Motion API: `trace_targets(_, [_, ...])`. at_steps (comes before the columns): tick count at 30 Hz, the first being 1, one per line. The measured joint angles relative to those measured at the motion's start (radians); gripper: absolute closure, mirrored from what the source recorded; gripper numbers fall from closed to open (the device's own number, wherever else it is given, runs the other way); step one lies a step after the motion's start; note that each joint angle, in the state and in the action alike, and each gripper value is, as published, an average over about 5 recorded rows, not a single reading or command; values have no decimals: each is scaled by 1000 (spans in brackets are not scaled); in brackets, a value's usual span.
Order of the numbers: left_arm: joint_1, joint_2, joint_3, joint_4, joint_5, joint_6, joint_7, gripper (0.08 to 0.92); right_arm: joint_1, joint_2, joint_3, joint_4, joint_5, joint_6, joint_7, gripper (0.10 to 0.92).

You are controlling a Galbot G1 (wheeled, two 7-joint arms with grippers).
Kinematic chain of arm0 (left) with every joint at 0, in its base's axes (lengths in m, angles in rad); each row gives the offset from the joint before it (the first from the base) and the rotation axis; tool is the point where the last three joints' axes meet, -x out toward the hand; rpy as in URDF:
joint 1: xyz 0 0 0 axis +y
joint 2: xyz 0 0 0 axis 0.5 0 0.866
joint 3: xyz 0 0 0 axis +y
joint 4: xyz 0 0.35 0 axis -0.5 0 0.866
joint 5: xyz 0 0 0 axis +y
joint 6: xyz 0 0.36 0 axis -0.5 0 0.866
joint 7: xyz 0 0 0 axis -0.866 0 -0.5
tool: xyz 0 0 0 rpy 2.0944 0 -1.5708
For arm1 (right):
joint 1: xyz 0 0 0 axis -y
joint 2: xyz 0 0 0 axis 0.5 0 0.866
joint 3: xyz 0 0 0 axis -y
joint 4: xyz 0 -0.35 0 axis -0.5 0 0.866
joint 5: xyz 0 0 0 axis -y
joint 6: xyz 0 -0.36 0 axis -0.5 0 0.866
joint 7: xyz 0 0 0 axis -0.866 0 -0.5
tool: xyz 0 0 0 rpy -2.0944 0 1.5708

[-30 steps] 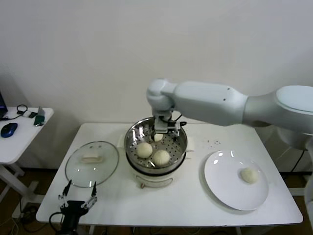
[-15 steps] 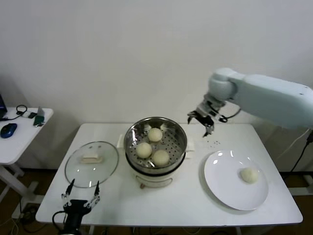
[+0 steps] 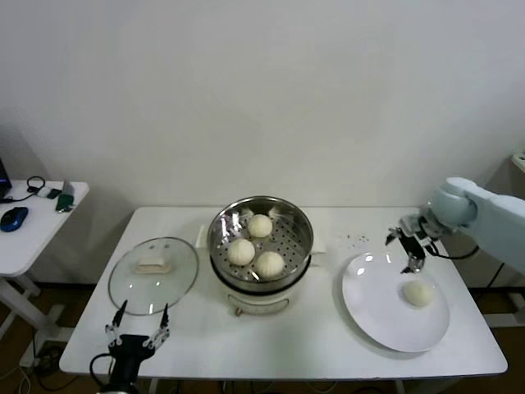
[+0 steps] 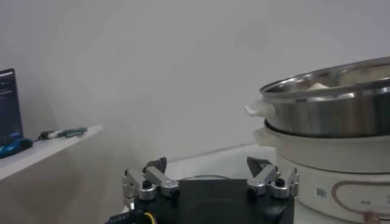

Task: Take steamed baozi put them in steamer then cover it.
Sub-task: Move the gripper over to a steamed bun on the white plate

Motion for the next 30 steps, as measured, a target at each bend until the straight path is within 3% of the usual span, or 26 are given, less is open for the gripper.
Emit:
trace_targets(12, [-2,-11,10,4,27,10,-2,177,-246,-56,185,-65,-75,-25,5,203])
trace_targets(30, [-5,-17,13,11,48,12,-2,177,-345,-5,266,-164,-124,-34,15,203])
